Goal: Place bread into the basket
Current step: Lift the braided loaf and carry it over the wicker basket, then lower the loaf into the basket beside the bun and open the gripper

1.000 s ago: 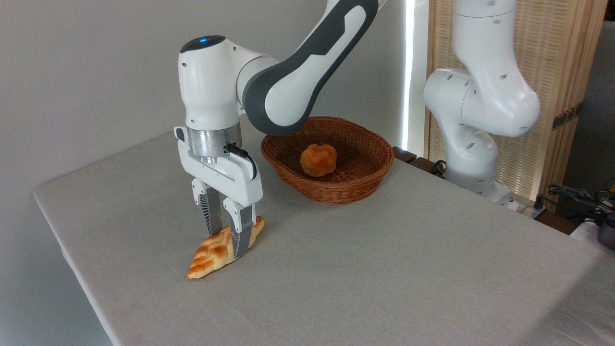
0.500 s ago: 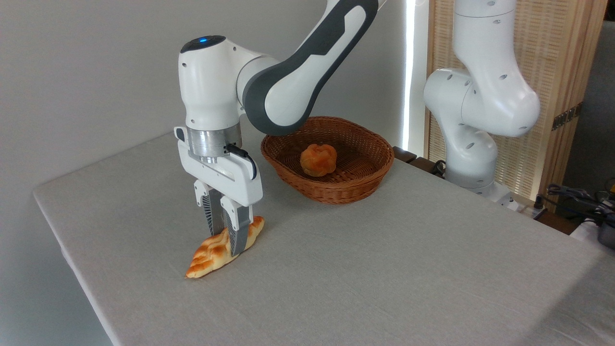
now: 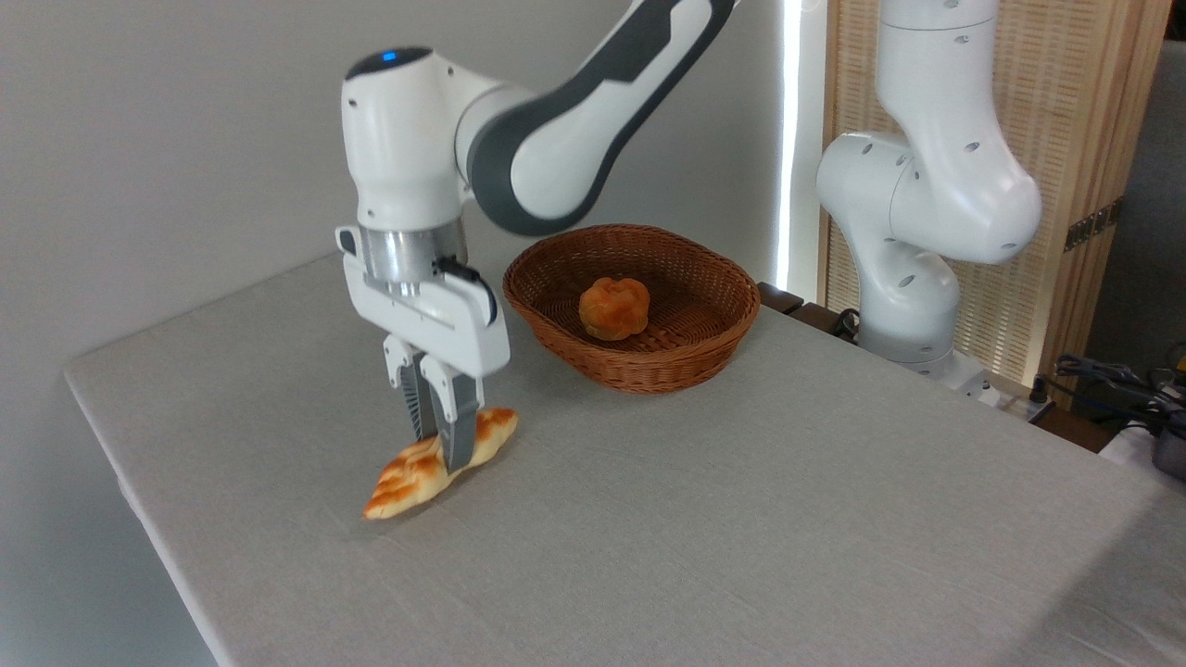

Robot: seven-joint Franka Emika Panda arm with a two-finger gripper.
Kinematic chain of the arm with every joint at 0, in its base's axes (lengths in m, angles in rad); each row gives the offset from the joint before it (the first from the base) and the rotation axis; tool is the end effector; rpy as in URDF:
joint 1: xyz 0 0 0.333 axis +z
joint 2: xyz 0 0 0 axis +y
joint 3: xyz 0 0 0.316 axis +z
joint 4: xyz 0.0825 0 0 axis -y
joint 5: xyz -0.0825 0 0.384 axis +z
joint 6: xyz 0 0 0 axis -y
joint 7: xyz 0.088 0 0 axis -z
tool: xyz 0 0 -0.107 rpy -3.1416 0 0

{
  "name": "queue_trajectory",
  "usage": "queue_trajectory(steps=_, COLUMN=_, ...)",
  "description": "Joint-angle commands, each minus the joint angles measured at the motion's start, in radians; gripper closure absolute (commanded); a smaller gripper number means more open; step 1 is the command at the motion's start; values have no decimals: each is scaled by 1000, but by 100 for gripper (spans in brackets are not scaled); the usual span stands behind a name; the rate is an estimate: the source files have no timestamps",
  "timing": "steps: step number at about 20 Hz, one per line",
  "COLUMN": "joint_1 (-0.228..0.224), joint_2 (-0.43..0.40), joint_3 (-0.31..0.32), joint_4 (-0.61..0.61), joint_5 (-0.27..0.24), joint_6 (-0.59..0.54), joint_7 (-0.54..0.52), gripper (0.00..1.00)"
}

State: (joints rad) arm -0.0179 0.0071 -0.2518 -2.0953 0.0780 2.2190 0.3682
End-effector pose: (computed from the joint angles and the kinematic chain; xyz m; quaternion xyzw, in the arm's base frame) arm 0.5380 -0.1459 0.4290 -0.9405 0.3333 -0.0567 0.0344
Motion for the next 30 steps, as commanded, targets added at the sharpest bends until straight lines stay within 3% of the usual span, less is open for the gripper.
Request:
queue_trajectory(steps=1, joint_1=4, joint_2=-123, joint_3=-23, joint_4=76, joint_5=-55, joint_6=-239, joint_7=-15, gripper=73)
queue_trajectory(steps=6, joint_1=-11, joint_2=-277, joint_3=-20, joint_4=120, joint_5=-174, joint_6=-479, joint_7=24, gripper=72)
queue_trajectory(steps=11, joint_1=-83, joint_2=-404, joint_3=-23, joint_4=22, joint_5=-181, joint_6=-674, joint_7=98, gripper=72)
queue_trajectory(steps=13, joint_1=-111, joint_2=-433, joint_3=-24, joint_4=-31, joint_5=-178, joint_6=-705, joint_7=120, gripper=72)
queue_trajectory(steps=18, joint_1=-129, joint_2=-432, joint_3=-26, joint_4=-114, joint_5=-181, joint_6=-711, joint_7=126, gripper=70)
queue_trajectory(steps=24, joint_1=-142, joint_2=-427, joint_3=-95, joint_4=-209, joint_5=-179, joint_6=-680, joint_7=126, gripper=70)
queue_trajectory(steps=25, joint_1=-142, joint_2=-424, joint_3=-106, joint_4=-215, joint_5=-181, joint_6=-674, joint_7=126, gripper=65)
queue_trajectory(steps=28, joint_1=-142, joint_2=-420, joint_3=-119, joint_4=-221, joint_5=-175, joint_6=-628, joint_7=124, gripper=24)
queue_trajectory(steps=30, joint_1=-140, joint_2=-415, joint_3=-121, joint_4=-232, joint_5=-170, joint_6=-602, joint_7=126, gripper=10)
